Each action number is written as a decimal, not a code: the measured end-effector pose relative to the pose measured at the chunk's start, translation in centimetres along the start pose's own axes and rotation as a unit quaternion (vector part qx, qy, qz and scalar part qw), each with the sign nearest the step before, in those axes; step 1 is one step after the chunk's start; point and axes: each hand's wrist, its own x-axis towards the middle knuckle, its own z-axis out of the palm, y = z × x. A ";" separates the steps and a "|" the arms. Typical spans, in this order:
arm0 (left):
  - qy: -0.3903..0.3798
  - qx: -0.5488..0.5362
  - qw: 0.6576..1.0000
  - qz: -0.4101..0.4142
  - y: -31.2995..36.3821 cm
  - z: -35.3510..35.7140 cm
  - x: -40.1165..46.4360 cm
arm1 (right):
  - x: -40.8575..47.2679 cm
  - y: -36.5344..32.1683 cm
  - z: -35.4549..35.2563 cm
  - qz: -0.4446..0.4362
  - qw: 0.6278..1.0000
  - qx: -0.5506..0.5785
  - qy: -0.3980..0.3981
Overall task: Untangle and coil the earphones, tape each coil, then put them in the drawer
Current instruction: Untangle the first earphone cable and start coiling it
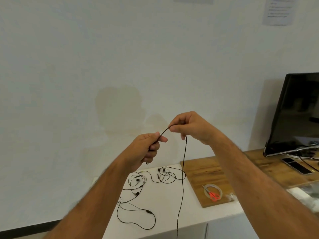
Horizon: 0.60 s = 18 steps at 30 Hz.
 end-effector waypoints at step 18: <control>-0.048 -0.147 0.987 -0.040 -2.3 2.9 -2.9 | -0.1 0.1 0.3 -0.020 0.986 0.087 0.140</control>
